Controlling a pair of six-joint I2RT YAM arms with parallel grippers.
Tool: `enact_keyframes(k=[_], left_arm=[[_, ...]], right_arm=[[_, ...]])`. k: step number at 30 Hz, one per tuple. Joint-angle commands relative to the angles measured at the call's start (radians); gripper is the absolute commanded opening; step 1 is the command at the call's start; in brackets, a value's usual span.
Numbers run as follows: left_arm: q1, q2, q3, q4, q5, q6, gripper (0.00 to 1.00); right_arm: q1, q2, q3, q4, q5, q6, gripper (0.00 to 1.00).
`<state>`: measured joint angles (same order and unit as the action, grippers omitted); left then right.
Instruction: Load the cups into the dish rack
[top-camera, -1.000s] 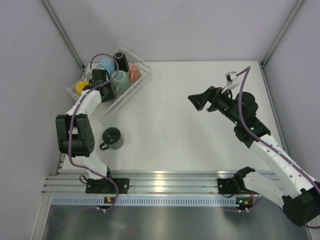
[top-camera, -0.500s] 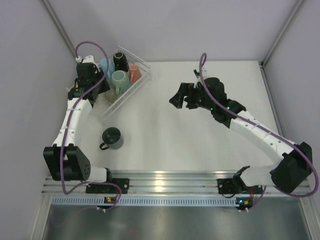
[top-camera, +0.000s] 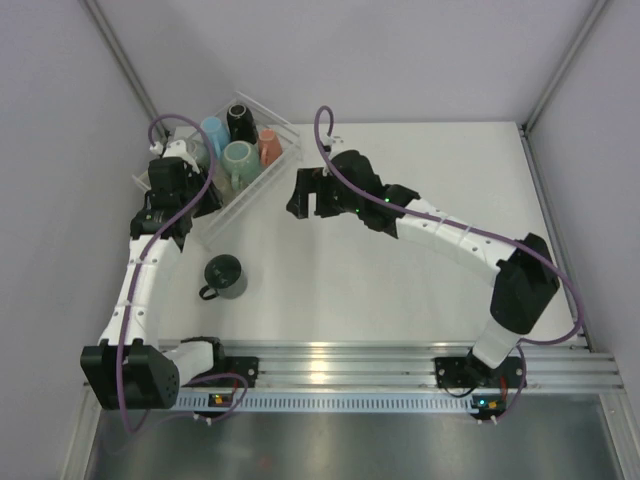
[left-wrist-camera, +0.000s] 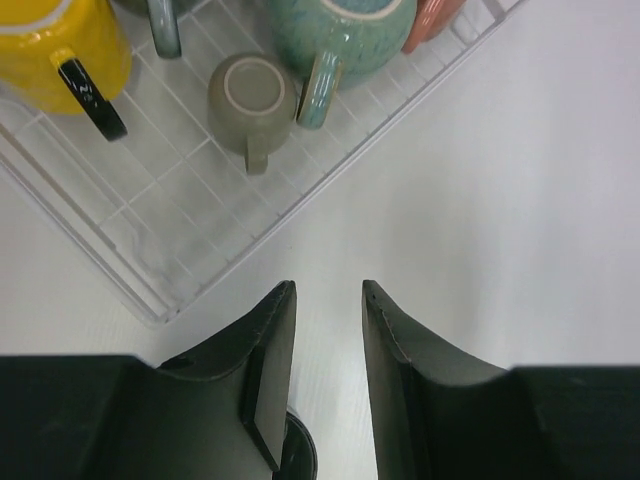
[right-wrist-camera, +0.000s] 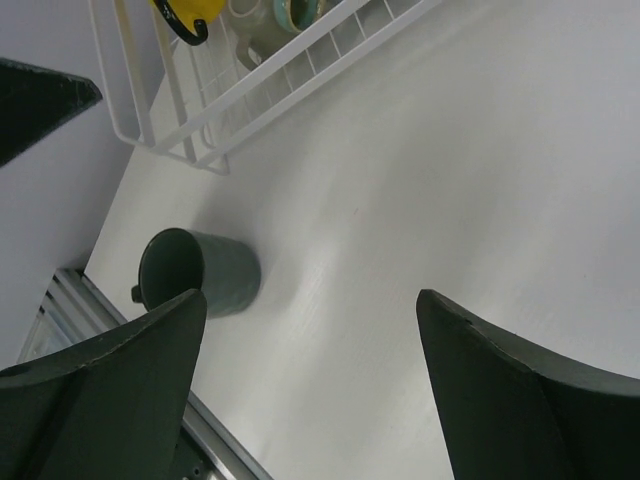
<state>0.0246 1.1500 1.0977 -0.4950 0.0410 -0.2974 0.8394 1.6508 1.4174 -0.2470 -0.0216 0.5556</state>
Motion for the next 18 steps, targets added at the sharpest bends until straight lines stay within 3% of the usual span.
enact_keyframes(k=[1,9,18], left_arm=[[0.005,-0.053,-0.021,-0.004,0.029,-0.040,0.38],[0.006,-0.084,-0.094,0.006,-0.084,-0.126,0.38],[0.017,-0.078,-0.062,-0.027,-0.191,-0.120,0.40]], right_arm=[[0.065,0.090,0.118,-0.034,0.080,0.056,0.86],[0.185,0.298,0.286,-0.037,0.143,0.176,0.83],[0.288,0.452,0.385,-0.035,0.196,0.293,0.77]])
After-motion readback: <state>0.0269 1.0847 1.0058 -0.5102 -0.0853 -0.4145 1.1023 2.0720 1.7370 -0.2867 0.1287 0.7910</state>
